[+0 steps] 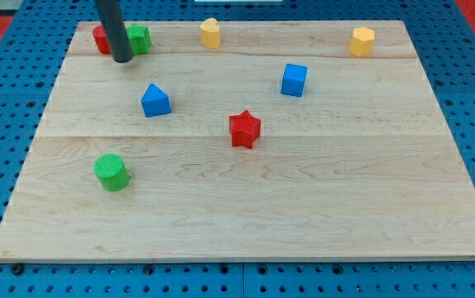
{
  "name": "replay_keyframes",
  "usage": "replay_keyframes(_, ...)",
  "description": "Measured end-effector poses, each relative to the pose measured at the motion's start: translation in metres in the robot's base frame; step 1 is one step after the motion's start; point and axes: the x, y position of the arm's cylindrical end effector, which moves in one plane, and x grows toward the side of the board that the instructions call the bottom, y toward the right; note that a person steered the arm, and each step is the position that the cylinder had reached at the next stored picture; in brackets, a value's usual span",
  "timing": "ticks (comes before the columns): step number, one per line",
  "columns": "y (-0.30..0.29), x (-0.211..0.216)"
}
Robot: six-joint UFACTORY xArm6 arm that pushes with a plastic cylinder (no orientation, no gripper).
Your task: Place the green star above the blue triangle slightly diagonally to the yellow heart
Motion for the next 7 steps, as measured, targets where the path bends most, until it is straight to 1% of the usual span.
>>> replay_keyframes(1, 0.017, 0.005)
replay_keyframes(2, 0.096, -0.008)
replay_keyframes(3, 0.080, -0.075)
replay_keyframes(4, 0.065, -0.095)
replay_keyframes(5, 0.016, -0.094)
replay_keyframes(6, -0.020, -0.095)
replay_keyframes(7, 0.007, -0.046)
